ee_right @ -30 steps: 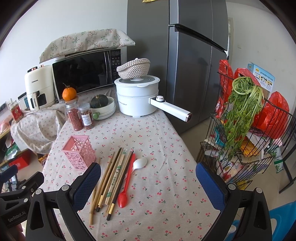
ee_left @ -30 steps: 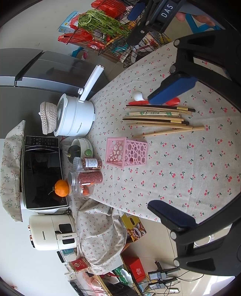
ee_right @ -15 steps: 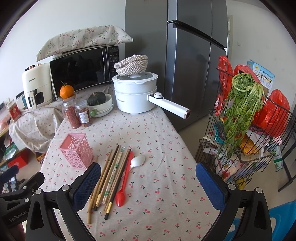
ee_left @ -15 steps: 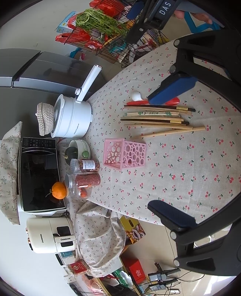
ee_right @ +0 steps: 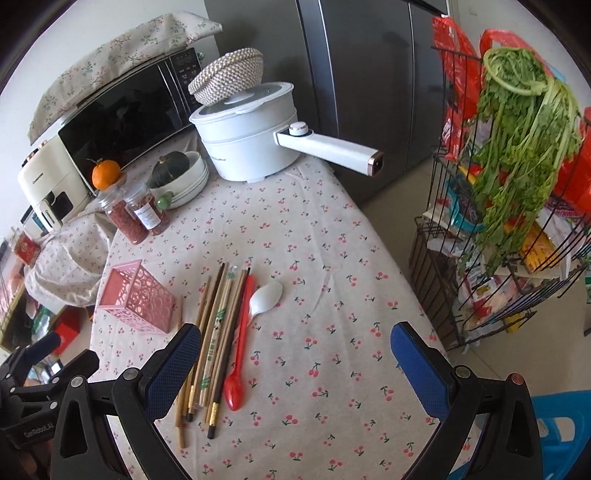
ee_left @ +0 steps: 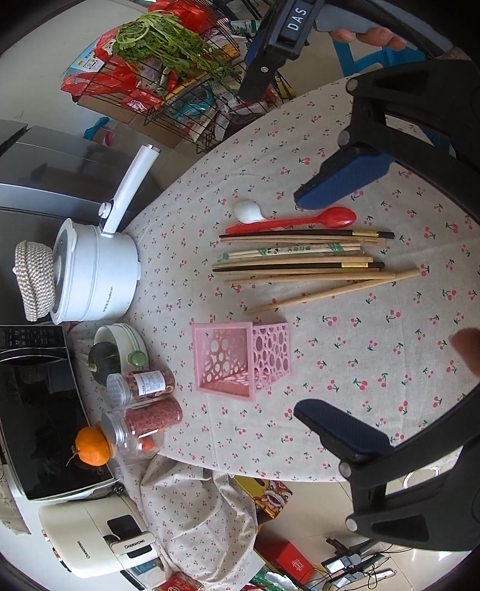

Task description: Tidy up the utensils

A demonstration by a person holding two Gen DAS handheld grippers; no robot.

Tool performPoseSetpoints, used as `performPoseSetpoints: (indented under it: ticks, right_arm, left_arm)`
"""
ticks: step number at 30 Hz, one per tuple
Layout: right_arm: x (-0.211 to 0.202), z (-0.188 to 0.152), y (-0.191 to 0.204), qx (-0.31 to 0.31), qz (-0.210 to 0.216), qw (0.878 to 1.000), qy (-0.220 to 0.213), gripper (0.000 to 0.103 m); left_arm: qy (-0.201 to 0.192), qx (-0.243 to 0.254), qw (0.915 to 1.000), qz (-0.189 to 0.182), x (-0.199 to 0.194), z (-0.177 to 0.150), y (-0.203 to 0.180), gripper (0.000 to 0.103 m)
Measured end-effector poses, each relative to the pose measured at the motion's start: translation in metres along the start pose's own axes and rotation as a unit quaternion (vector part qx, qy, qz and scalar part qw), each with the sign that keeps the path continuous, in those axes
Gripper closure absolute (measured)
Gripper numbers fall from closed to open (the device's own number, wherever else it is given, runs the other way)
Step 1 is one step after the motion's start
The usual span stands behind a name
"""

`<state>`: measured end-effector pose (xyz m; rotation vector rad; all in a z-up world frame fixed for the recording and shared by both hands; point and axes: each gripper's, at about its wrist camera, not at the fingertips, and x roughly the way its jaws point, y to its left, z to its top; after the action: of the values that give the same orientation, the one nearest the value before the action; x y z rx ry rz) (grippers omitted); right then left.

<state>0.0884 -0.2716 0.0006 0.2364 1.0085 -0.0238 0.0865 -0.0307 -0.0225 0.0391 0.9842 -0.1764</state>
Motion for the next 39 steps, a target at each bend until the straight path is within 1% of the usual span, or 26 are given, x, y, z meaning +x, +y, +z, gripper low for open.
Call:
performPoseSetpoints:
  ticks: [1,2,3,4,6,7,8,9,12,13,14,20,21,22,23,24,26,29,33,35,36,39]
  right_arm:
    - [0.007,0.0,-0.003,0.005,0.01,1.0,0.012,0.0]
    - [0.013,-0.001,-0.005,0.01,0.016,1.0,0.022,0.0]
    - [0.017,-0.001,-0.008,0.015,0.021,0.999,0.031,0.0]
    - [0.021,-0.002,-0.008,0.019,0.027,0.999,0.038,0.0]
    - [0.024,-0.002,-0.007,0.022,0.039,0.998,0.045,0.001]
    - [0.023,-0.002,-0.006,0.022,0.046,0.998,0.045,0.001]
    - [0.023,-0.002,-0.004,0.018,0.053,0.997,0.044,0.002]
    - [0.023,-0.002,-0.002,0.013,0.058,0.997,0.043,0.003]
    - [0.027,-0.003,0.005,0.0,0.06,0.997,0.047,0.012]
    - [0.03,-0.003,0.007,-0.003,0.06,0.997,0.051,0.016]
    - [0.032,-0.004,0.007,-0.003,0.06,0.997,0.055,0.018]
    - [0.041,-0.004,0.005,-0.003,0.054,0.997,0.063,0.02]
    - [0.042,-0.004,0.004,-0.003,0.051,0.997,0.063,0.021]
    - [0.043,-0.005,0.003,-0.003,0.048,0.997,0.063,0.022]
    - [0.045,-0.005,0.002,-0.002,0.046,0.997,0.064,0.024]
    - [0.047,-0.005,0.001,0.001,0.044,0.997,0.066,0.024]
    - [0.054,-0.004,-0.002,0.009,0.047,0.996,0.073,0.025]
    - [0.064,-0.003,-0.005,0.024,0.052,0.995,0.082,0.028]
    - [0.081,-0.005,-0.002,0.038,0.066,0.992,0.097,0.032]
    - [0.091,-0.006,0.005,0.041,0.079,0.99,0.109,0.038]
    - [0.095,-0.007,0.011,0.037,0.091,0.989,0.115,0.039]
    - [0.108,-0.006,0.04,0.016,0.126,0.984,0.127,0.051]
  left_arm:
    - [0.019,-0.005,0.9998,-0.004,0.01,0.002,0.0,0.005]
    - [0.036,-0.012,0.9992,-0.008,0.021,0.001,0.001,0.012]
    - [0.054,-0.018,0.9983,-0.012,0.033,0.0,0.002,0.023]
    - [0.071,-0.027,0.9969,-0.019,0.046,-0.002,0.002,0.029]
    - [0.095,-0.052,0.9937,-0.029,0.069,-0.007,0.005,0.047]
    - [0.102,-0.064,0.9921,-0.036,0.079,-0.009,0.006,0.051]
    - [0.109,-0.073,0.9907,-0.039,0.088,-0.011,0.005,0.058]
    - [0.112,-0.077,0.99,-0.036,0.097,-0.012,0.004,0.063]
    - [0.115,-0.08,0.9899,-0.02,0.116,-0.013,0.0,0.071]
    - [0.113,-0.082,0.9901,-0.014,0.12,-0.013,0.0,0.072]
    - [0.112,-0.085,0.9901,-0.009,0.124,-0.012,0.0,0.073]
    - [0.115,-0.087,0.9894,0.018,0.148,-0.01,0.001,0.075]
    - [0.109,-0.086,0.9901,0.023,0.147,-0.009,0.001,0.078]
    - [0.112,-0.084,0.9897,0.029,0.148,-0.008,0.002,0.081]
    - [0.113,-0.082,0.9896,0.032,0.148,-0.008,0.003,0.092]
    - [0.118,-0.084,0.9891,0.025,0.147,-0.008,0.005,0.096]
    - [0.124,-0.088,0.9883,0.012,0.141,-0.01,0.009,0.096]
    - [0.106,-0.077,0.9914,-0.003,0.119,-0.014,0.014,0.096]
    - [0.078,-0.059,0.9946,-0.033,0.075,-0.016,0.021,0.096]
    - [0.062,-0.051,0.9956,-0.049,0.055,-0.014,0.024,0.096]
    - [0.053,-0.048,0.9959,-0.055,0.045,-0.014,0.027,0.096]
    - [0.02,-0.042,0.9966,-0.068,0.02,-0.017,0.035,0.096]
